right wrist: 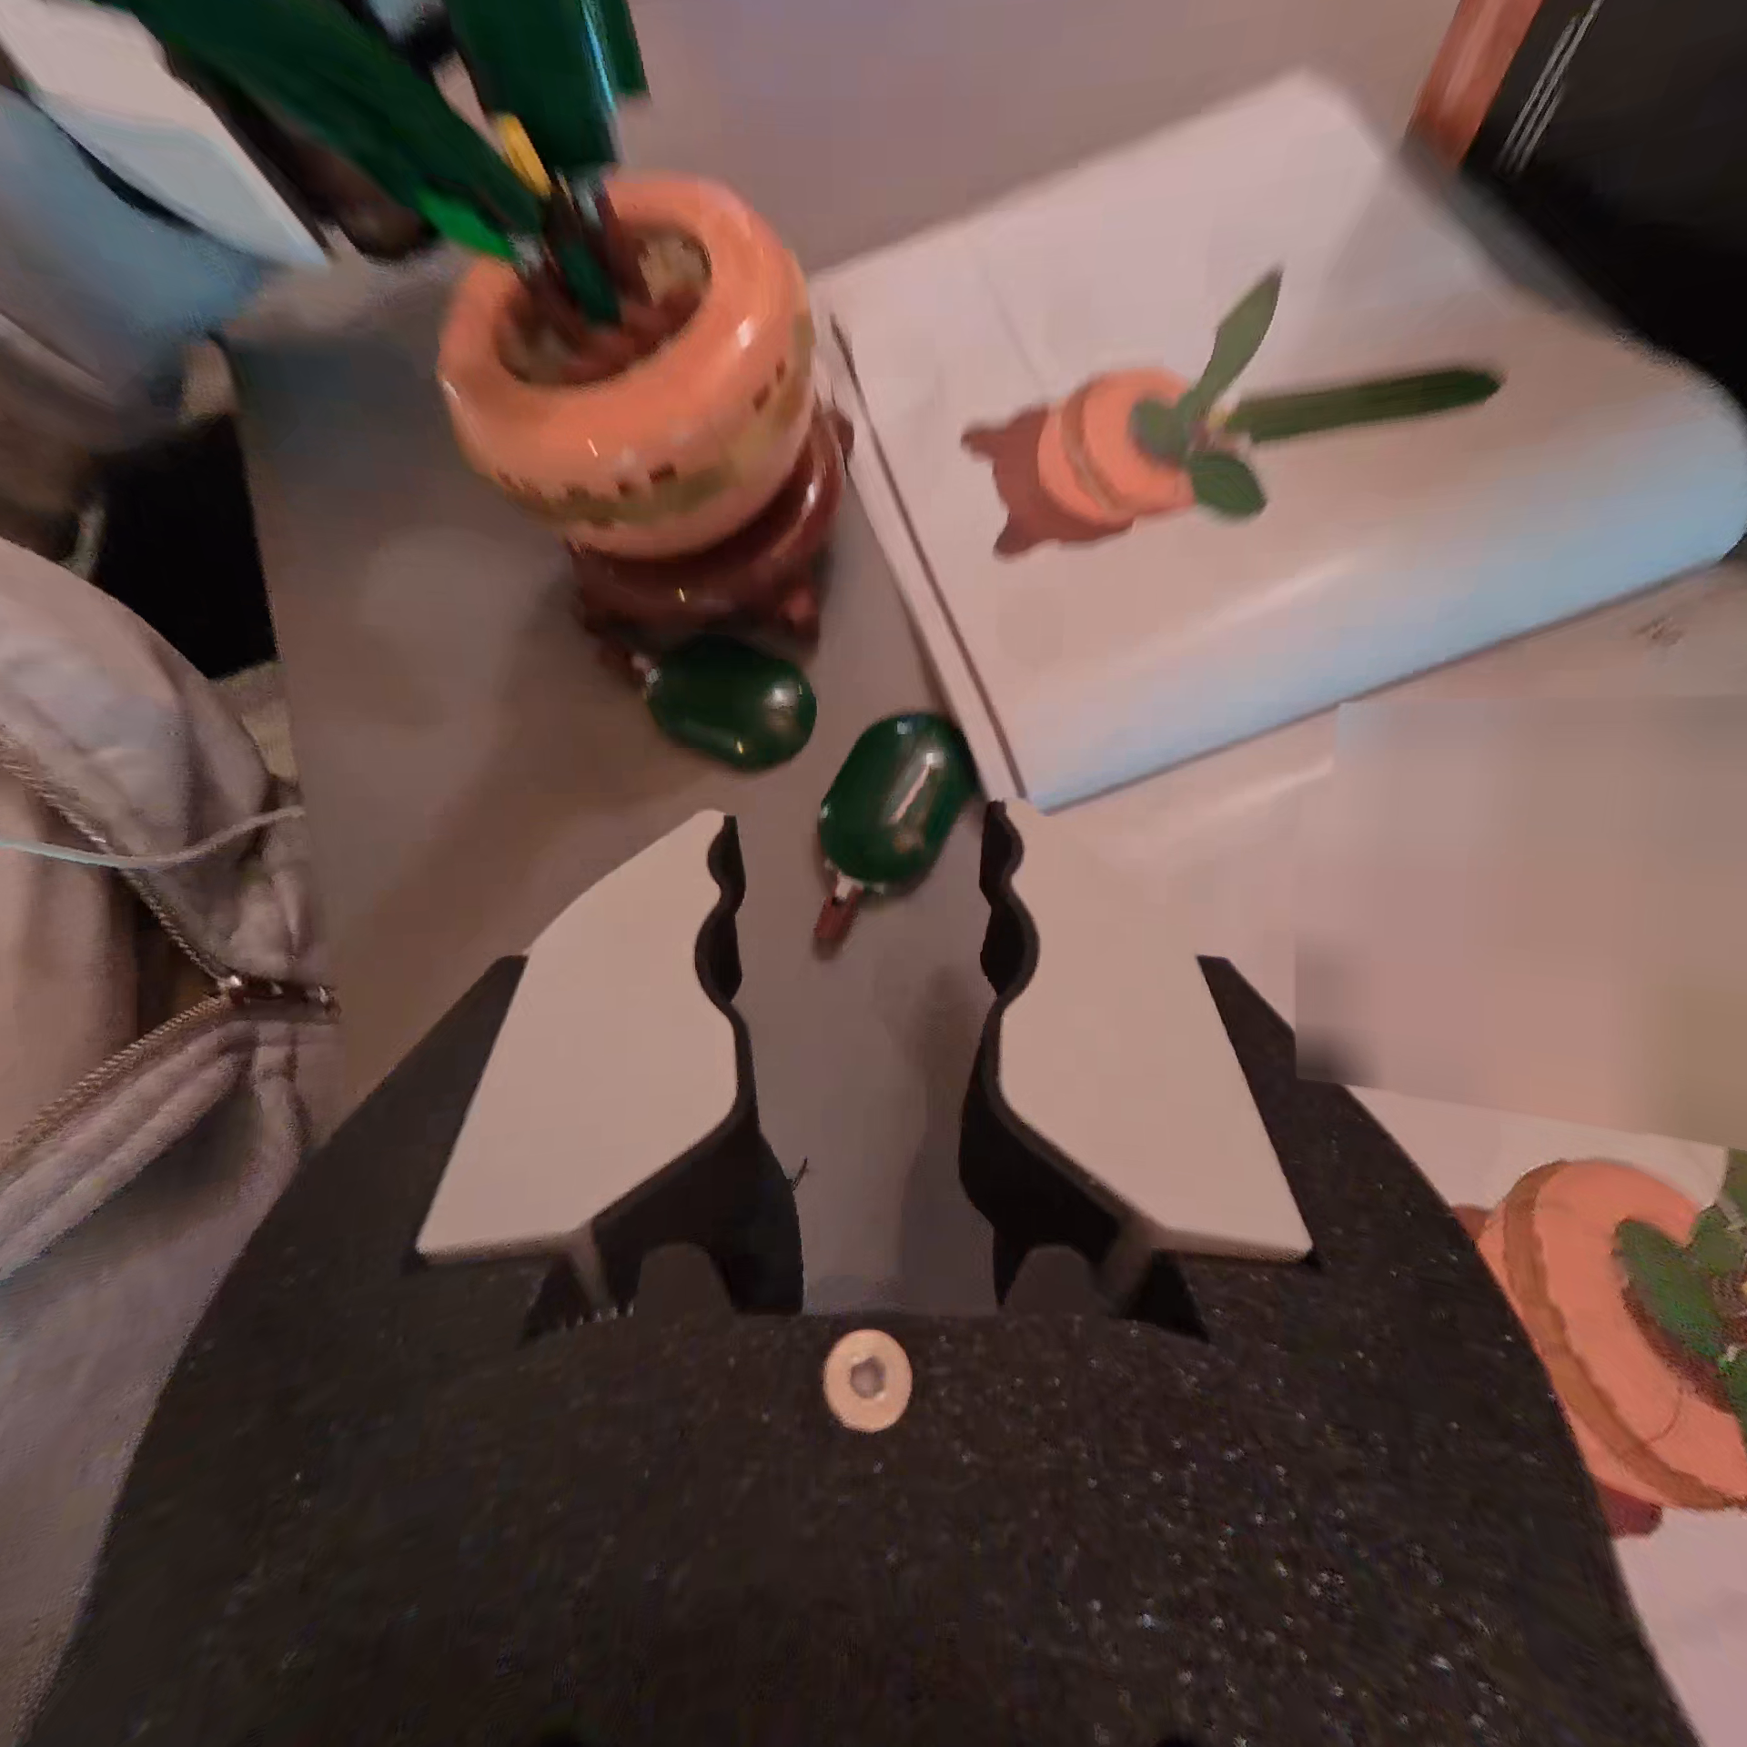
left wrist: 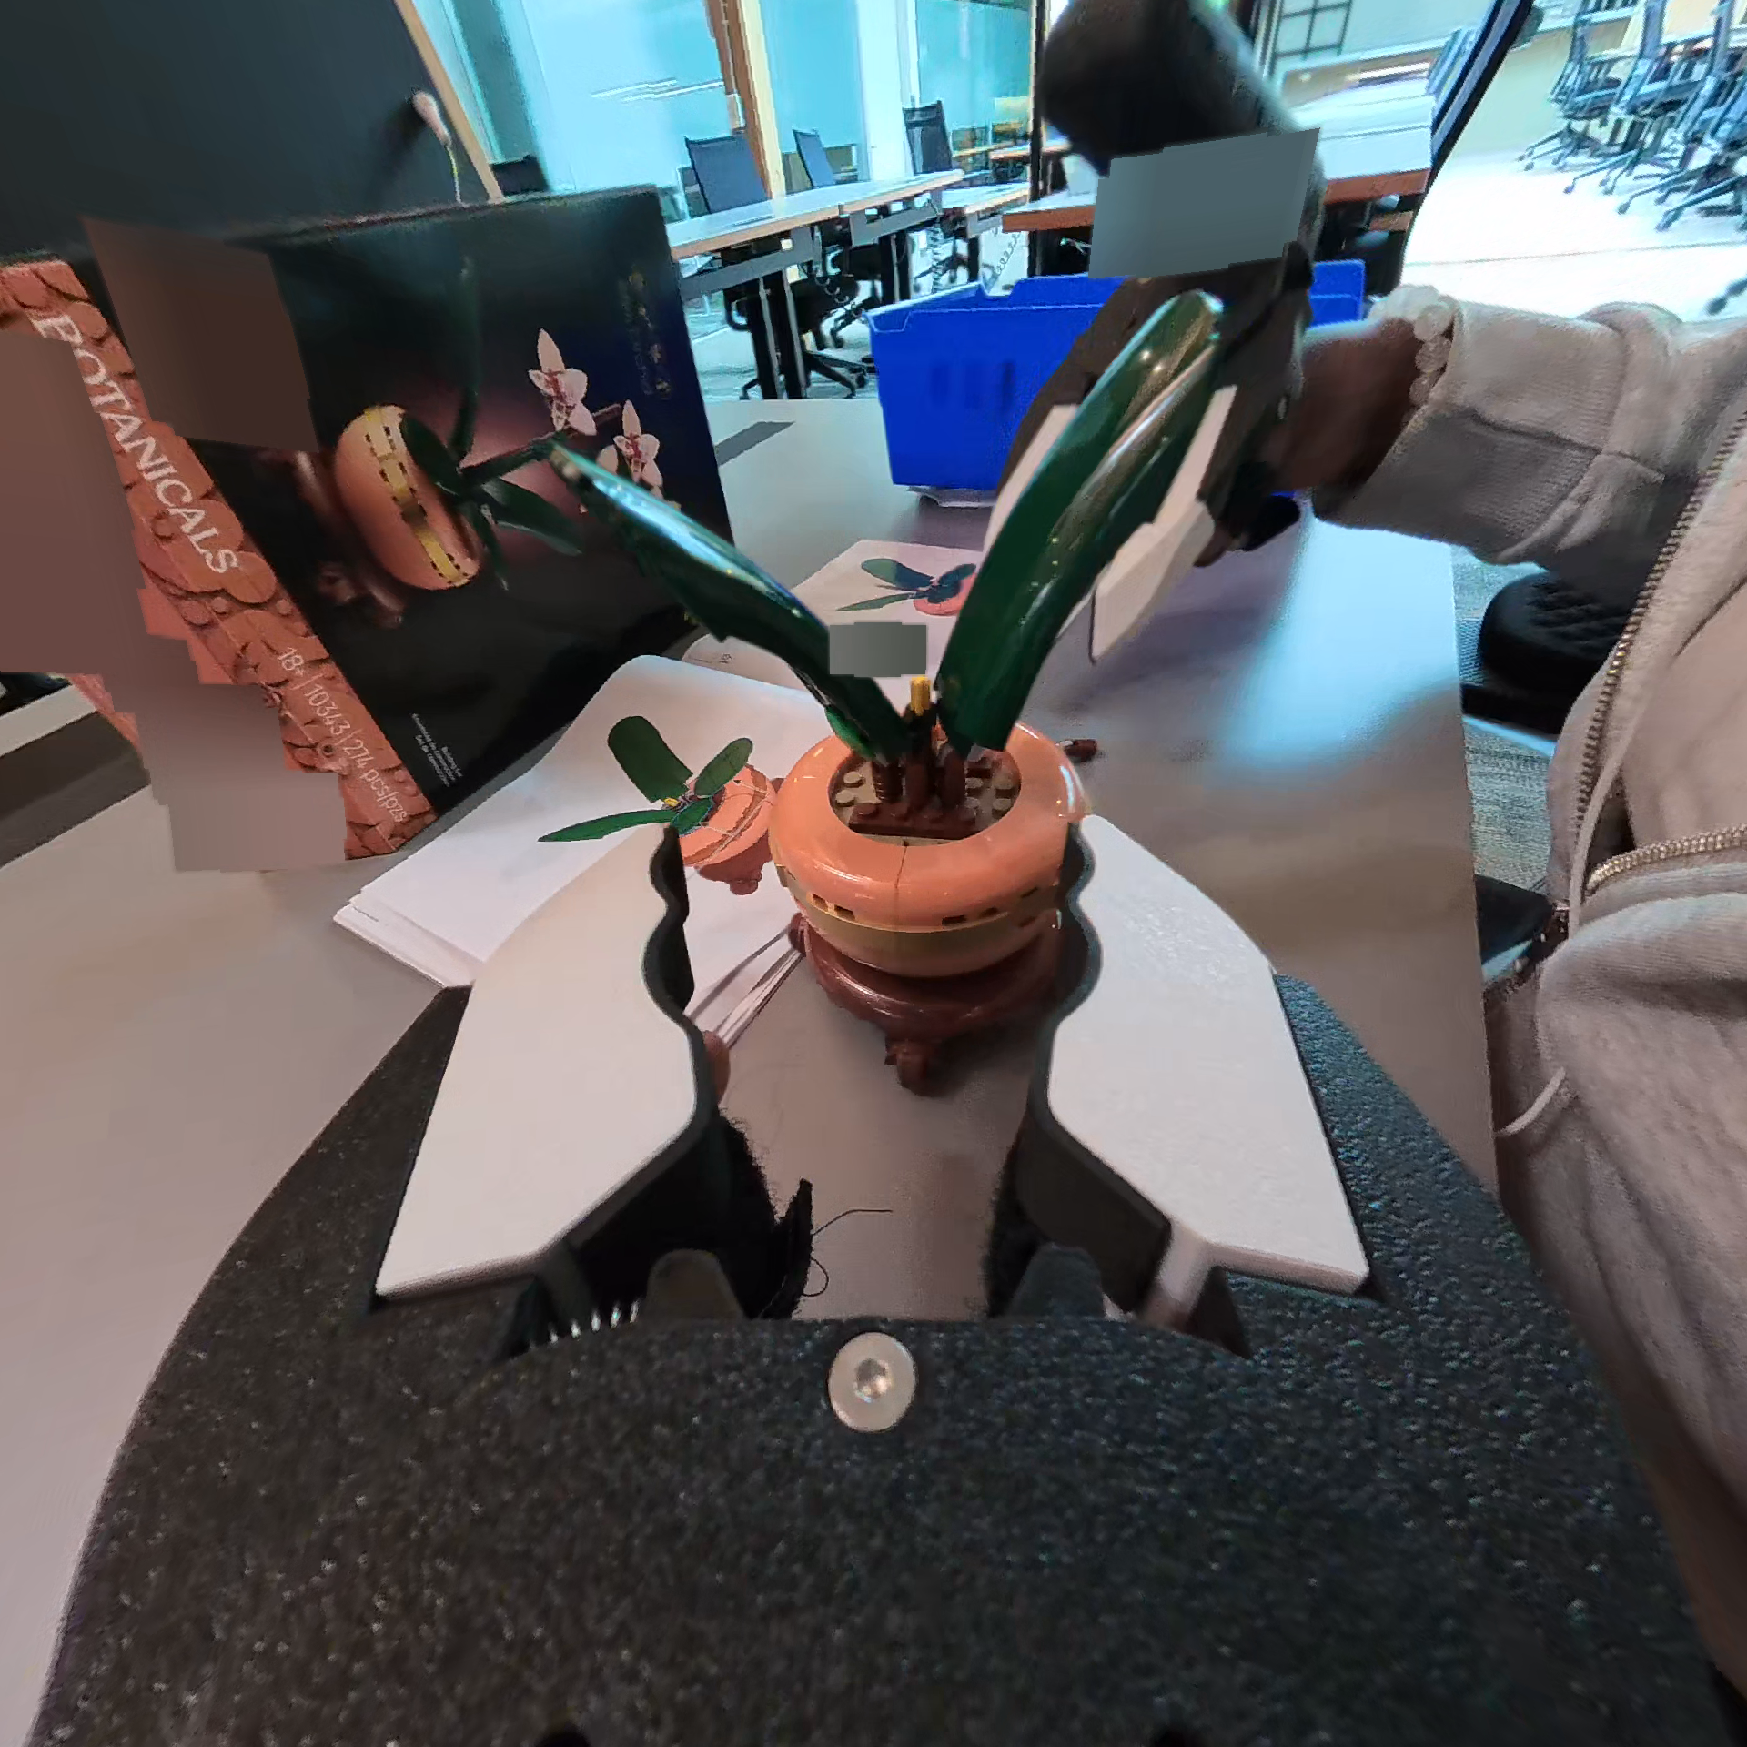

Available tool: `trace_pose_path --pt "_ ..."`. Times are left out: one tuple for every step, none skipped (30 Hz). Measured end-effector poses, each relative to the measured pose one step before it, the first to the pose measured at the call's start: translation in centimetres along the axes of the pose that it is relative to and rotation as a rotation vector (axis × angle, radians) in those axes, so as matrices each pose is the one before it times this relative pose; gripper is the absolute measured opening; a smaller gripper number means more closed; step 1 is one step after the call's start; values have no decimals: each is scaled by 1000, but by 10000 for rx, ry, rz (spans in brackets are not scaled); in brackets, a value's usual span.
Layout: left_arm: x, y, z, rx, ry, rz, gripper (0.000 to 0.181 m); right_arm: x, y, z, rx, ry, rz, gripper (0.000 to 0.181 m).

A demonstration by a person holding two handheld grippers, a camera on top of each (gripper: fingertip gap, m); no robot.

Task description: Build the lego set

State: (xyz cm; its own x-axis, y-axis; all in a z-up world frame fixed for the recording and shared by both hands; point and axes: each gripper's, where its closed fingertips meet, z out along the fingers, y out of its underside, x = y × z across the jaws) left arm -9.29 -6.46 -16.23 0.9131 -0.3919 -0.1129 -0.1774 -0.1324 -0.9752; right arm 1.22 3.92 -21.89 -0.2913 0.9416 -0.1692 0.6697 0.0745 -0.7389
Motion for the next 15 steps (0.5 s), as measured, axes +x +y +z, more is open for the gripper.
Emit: trace_pose_path --pt "127 -63 -221 -33 -90 32 74 75 768 366 -556 45 38 51" --pt "148 4 -255 -84 -76 7 74 -48 572 350 -458 -43 8 54" --pt "244 41 -307 -117 -23 -7 73 -115 319 348 -349 -99 50 55" --pt "345 42 -345 -125 9 -2 73 -168 160 318 -288 -83 90 56" --pt "444 42 -360 -112 25 27 72 -229 107 313 -239 -61 20 56" --pt "531 44 -353 -86 43 61 72 -127 64 345 -180 52 -61 57" --pt "635 60 -311 -73 73 89 70 52 78 339 -167 204 -95 58" --pt "694 93 -237 -70 92 95 70 165 147 327 -200 283 -132 58" --pt "691 105 -146 -66 93 66 68 288 23 256 -95 364 -131 55" --pt "717 120 -39 -52 130 15 68 235 -193 137 76 311 -74 54" --pt "794 111 83 -38 221 -18 67 156 -67 140 -5 203 -34 51" --pt "835 84 173 -38 291 -29 67 195 -40 82 -11 221 -48 47" --pt "797 50 261 -31 297 -46 66 206 -69 67 28 212 -84 41" --pt "741 -34 327 -3 285 -61 66 -367 -158 88 105 -204 -8 32" --pt "724 -148 366 48 283 -67 66 -21 -67 36 62 29 3 32"
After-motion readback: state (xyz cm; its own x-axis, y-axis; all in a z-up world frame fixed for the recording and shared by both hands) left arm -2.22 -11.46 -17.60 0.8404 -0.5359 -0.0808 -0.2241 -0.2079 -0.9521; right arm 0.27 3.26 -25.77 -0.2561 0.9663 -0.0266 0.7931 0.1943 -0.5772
